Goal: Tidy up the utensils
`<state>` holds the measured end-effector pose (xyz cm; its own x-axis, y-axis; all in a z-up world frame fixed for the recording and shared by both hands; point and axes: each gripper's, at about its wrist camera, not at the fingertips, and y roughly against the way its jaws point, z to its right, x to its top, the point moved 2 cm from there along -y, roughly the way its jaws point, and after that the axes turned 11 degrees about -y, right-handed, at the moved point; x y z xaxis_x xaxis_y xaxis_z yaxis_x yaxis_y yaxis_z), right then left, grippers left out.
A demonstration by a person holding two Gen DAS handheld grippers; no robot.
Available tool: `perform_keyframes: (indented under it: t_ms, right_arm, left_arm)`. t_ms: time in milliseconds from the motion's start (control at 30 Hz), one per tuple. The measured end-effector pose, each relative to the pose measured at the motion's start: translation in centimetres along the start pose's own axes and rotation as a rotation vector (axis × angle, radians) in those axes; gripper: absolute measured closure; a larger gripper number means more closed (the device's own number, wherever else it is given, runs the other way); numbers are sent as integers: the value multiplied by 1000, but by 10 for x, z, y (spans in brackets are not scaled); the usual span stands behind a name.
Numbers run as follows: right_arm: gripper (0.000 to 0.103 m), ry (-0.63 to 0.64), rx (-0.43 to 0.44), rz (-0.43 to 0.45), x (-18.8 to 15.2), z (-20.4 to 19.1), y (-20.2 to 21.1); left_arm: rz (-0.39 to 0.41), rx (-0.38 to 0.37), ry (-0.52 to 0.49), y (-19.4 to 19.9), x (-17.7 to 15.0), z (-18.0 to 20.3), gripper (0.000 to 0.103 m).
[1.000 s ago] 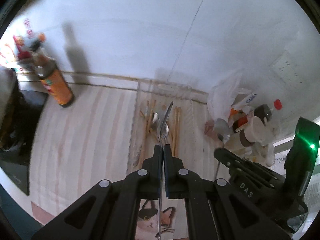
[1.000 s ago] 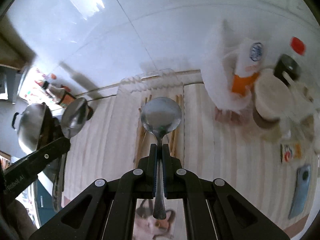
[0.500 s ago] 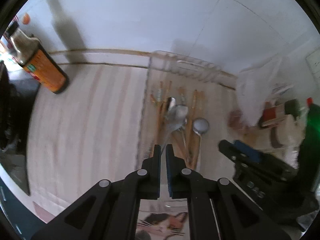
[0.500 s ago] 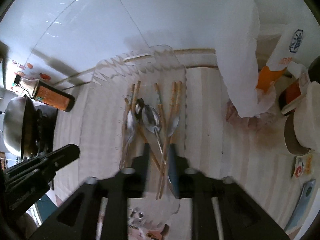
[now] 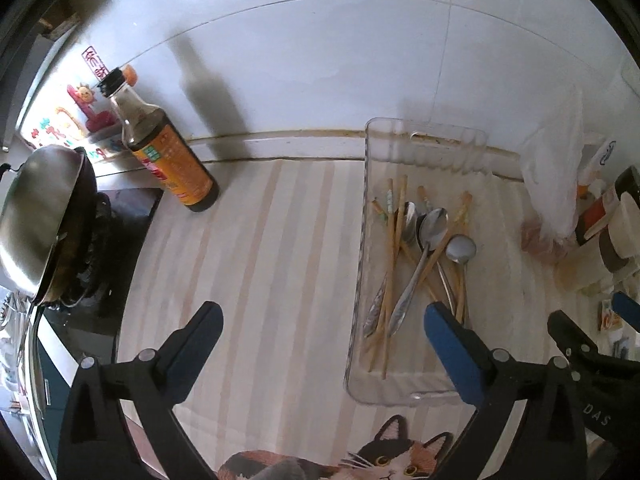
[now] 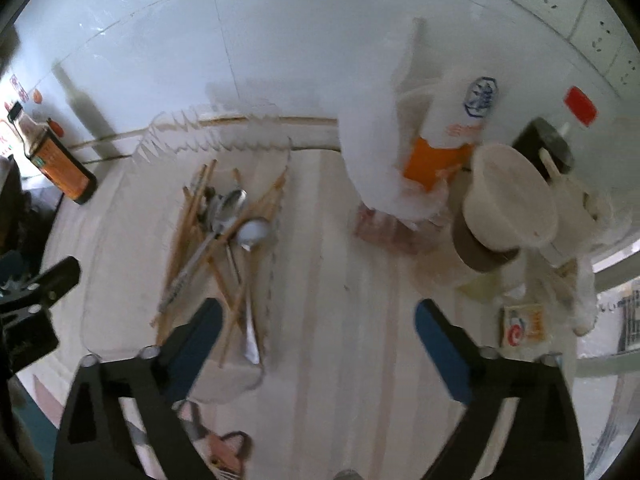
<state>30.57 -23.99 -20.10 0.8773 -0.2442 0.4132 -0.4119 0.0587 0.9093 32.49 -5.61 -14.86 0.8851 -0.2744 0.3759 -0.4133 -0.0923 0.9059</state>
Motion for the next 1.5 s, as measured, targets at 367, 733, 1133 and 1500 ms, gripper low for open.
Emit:
perform_keyframes:
  t_ms: [367,733,1133,1500]
  right_arm:
    - [0,-22,-57,49,-17,15,15]
    - [0,-95,-75,190,-61,24,107]
    - [0,-149,-64,387,-142,26,248]
    - [0,-183,-45,465,-207,25,320]
  left_arm:
    - [26,12,33,10,-21,-3,0]
    - [175,-4,9,92,-55,-13,0]
    - [352,-65,-5,205,-130,-40,0]
    - [425,-92,-37,263,-184,-47,0]
